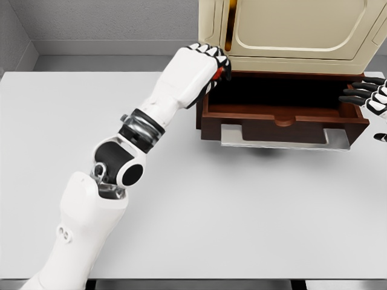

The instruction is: Put the switch into the drawer with left arm, and close the drawer with right arm

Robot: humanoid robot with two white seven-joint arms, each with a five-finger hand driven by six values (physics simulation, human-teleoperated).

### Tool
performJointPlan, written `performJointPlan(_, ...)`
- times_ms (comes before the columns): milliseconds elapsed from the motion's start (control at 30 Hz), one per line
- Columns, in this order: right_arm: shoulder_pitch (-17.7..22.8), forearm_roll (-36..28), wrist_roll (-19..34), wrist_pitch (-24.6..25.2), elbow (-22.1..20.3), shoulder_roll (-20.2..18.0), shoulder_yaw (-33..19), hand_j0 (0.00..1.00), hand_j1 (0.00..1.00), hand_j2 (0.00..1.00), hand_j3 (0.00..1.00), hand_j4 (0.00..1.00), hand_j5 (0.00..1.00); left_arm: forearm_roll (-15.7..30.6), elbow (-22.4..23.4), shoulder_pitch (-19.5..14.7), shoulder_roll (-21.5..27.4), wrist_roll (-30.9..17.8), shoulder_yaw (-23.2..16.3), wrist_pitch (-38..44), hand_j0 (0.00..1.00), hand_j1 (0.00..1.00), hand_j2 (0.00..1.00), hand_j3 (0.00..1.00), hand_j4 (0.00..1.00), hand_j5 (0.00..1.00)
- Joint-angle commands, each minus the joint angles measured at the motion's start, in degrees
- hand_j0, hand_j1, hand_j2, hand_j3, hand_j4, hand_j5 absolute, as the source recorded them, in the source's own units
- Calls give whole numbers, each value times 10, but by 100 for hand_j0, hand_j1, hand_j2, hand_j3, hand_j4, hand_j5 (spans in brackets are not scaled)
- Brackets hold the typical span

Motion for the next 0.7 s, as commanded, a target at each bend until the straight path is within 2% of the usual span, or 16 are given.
performJointPlan(0, -1, -4, 0, -1, 0, -1, 0, 100, 100, 100, 100, 100, 100, -20, 0, 0, -4, 0, -15, 1, 31, 31, 31, 31, 31, 31)
performJointPlan(33, 0, -4, 0, -1, 1, -1, 0, 100, 100, 100, 100, 100, 100, -34, 0, 0, -4, 0, -25, 1, 31, 31, 31, 31, 31, 31)
performJointPlan(233, 0, -4, 0, -1, 5, -1, 0, 100, 100, 100, 100, 100, 100, -39, 1, -8, -4, 0, -43, 3, 31, 31, 31, 31, 31, 31)
performJointPlan(300, 0, -4, 0, -1, 8, -1, 0, 100, 100, 100, 100, 100, 100, -54, 4, -15, -4, 0, -56, 5, 31, 31, 31, 31, 31, 31)
performJointPlan(533, 2, -5, 0, -1, 8, -4, 0, 100, 100, 100, 100, 100, 100, -61, 48, -48, -4, 0, -69, 5, 31, 31, 31, 31, 31, 31)
performJointPlan(667, 2, -5, 0, -1, 8, -4, 0, 100, 100, 100, 100, 100, 100, -68, 60, -54, -4, 1, -85, 5, 31, 31, 31, 31, 31, 31)
